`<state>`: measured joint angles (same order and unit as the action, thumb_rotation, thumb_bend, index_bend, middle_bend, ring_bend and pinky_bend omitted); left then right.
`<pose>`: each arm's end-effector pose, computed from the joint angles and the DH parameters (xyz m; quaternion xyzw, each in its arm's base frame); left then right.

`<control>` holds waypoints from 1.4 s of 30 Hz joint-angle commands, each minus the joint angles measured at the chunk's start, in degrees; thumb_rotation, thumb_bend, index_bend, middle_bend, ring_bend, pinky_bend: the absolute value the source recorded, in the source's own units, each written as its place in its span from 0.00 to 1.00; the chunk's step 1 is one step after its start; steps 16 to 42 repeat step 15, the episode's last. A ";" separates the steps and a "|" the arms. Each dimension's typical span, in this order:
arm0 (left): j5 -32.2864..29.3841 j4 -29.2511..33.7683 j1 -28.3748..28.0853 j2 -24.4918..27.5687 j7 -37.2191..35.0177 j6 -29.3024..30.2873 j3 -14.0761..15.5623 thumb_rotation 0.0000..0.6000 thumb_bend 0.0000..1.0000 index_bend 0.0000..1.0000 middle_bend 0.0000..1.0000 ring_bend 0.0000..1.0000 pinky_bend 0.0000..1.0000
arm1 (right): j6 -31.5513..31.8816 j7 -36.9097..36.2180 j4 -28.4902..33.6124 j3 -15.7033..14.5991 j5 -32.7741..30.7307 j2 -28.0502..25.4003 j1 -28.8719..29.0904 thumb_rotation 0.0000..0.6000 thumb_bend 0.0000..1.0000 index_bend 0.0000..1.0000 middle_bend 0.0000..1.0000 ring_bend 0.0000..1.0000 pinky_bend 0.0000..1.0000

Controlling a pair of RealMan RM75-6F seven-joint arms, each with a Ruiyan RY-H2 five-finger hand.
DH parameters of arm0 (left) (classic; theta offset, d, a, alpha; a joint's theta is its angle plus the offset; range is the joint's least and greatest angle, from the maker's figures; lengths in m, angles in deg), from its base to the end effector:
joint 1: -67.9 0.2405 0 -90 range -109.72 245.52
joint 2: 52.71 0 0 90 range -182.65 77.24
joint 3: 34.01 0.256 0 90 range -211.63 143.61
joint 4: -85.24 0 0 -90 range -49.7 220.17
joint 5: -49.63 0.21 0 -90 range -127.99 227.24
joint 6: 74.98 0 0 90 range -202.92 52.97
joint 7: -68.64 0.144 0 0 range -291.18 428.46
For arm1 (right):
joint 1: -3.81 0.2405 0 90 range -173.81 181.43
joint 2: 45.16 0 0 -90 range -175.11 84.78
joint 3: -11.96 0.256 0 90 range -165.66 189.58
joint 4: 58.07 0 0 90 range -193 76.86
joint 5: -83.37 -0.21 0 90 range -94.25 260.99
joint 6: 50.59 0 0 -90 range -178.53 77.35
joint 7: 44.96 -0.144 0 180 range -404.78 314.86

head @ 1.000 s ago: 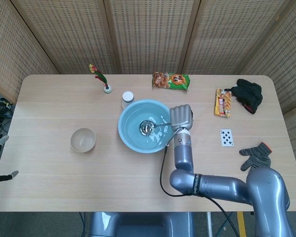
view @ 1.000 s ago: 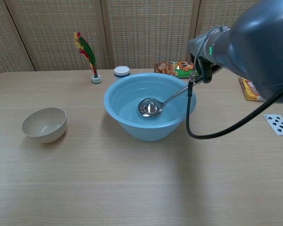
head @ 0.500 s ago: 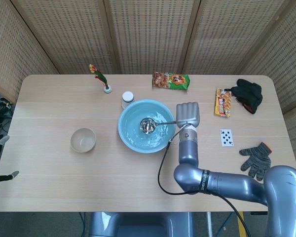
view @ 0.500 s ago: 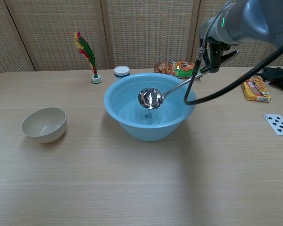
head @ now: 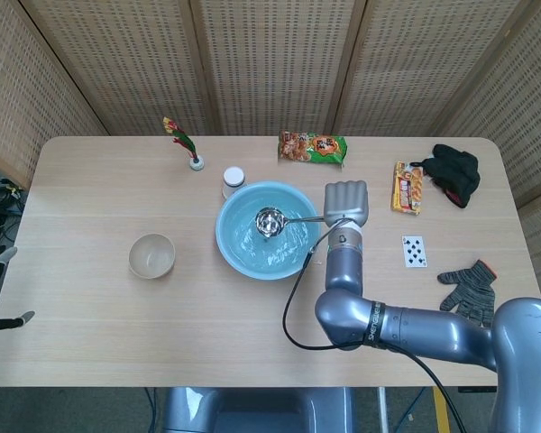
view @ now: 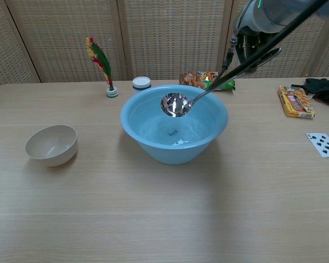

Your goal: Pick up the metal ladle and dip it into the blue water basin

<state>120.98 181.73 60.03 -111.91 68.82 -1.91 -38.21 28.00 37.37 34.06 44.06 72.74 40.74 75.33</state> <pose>-0.3347 0.1966 0.1689 -0.5568 -0.4805 -0.3100 0.6025 -0.0252 -0.4139 0.0486 0.6753 -0.3954 0.1098 0.6128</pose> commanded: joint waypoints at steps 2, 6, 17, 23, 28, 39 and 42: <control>-0.31 -0.16 -0.12 -0.07 0.06 -0.21 -0.09 1.00 0.00 0.00 0.00 0.00 0.00 | 1.04 1.35 -0.53 0.62 -2.16 -0.30 1.27 1.00 0.85 0.85 1.00 1.00 1.00; -0.56 -0.22 -0.29 -0.16 0.22 -0.54 -0.11 1.00 0.00 0.00 0.00 0.00 0.00 | 1.97 2.43 -0.81 1.39 -4.55 -0.47 2.13 1.00 0.85 0.85 1.00 1.00 1.00; -0.70 -0.18 -0.30 -0.15 0.25 -0.50 -0.11 1.00 0.00 0.00 0.00 0.00 0.00 | 2.80 3.23 -0.74 1.82 -6.31 -0.78 2.97 1.00 0.85 0.85 1.00 1.00 1.00; -0.70 -0.18 -0.30 -0.15 0.25 -0.50 -0.11 1.00 0.00 0.00 0.00 0.00 0.00 | 2.80 3.23 -0.74 1.82 -6.31 -0.78 2.97 1.00 0.85 0.85 1.00 1.00 1.00; -0.70 -0.18 -0.30 -0.15 0.25 -0.50 -0.11 1.00 0.00 0.00 0.00 0.00 0.00 | 2.80 3.23 -0.74 1.82 -6.31 -0.78 2.97 1.00 0.85 0.85 1.00 1.00 1.00; -0.70 -0.18 -0.30 -0.15 0.25 -0.50 -0.11 1.00 0.00 0.00 0.00 0.00 0.00 | 2.80 3.23 -0.74 1.82 -6.31 -0.78 2.97 1.00 0.85 0.85 1.00 1.00 1.00; -0.70 -0.18 -0.30 -0.15 0.25 -0.50 -0.11 1.00 0.00 0.00 0.00 0.00 0.00 | 2.80 3.23 -0.74 1.82 -6.31 -0.78 2.97 1.00 0.85 0.85 1.00 1.00 1.00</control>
